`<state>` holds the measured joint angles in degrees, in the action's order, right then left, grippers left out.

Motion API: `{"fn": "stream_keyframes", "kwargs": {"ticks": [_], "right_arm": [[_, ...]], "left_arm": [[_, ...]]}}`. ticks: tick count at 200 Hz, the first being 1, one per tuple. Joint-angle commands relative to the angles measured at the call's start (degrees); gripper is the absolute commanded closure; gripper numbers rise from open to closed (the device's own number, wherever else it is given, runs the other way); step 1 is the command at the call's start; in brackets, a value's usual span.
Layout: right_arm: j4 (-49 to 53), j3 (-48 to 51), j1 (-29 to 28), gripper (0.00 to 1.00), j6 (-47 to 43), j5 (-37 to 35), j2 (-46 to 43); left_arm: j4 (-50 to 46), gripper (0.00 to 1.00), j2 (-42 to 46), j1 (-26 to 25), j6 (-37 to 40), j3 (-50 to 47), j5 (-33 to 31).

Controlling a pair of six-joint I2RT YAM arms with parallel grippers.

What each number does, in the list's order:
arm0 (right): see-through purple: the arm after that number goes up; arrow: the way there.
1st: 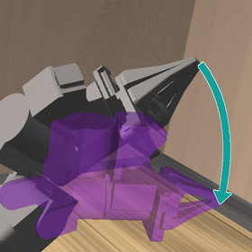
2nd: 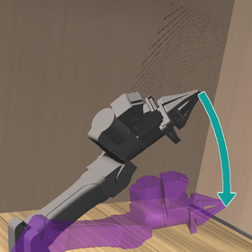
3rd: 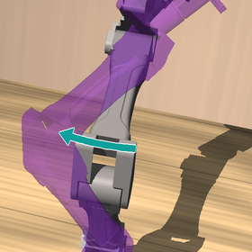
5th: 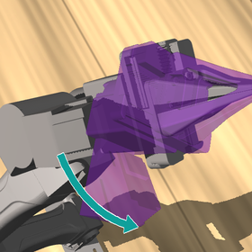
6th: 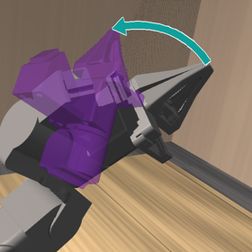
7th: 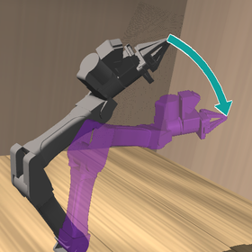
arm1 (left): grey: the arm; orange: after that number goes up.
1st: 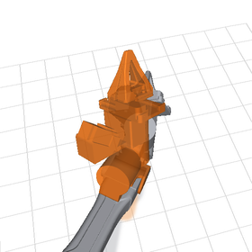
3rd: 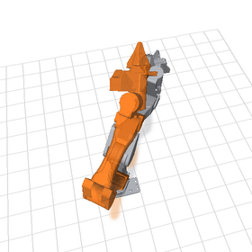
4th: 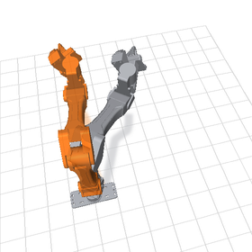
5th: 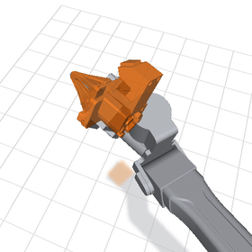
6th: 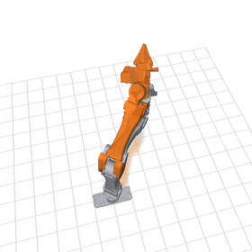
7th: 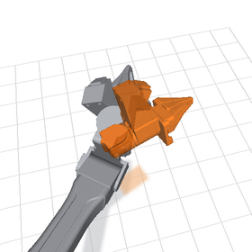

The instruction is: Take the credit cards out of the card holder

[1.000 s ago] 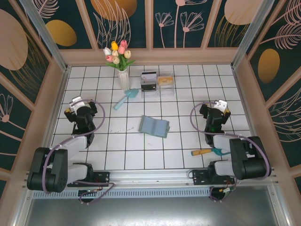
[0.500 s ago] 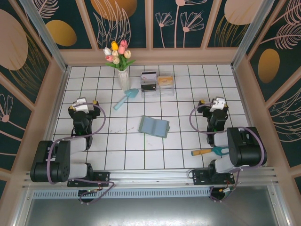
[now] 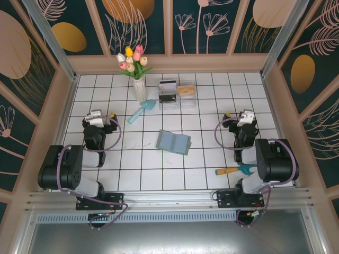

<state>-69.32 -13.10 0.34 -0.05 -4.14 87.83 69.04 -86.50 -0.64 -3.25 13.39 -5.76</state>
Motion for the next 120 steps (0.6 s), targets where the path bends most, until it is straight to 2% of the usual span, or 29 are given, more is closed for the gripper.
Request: {"fn": "stream_keyframes", "kwargs": {"ticks": [1,120], "right_arm": [[-2.77,0.18,0.83,0.01,1.07,2.18,0.40],[-2.79,0.09,0.91,0.01,1.11,2.39,0.46]], "left_arm": [[5.61,0.01,-0.66,0.43,-0.88,-0.55,0.58],[4.18,0.01,-0.89,0.47,-1.00,0.26,-0.56]]}}
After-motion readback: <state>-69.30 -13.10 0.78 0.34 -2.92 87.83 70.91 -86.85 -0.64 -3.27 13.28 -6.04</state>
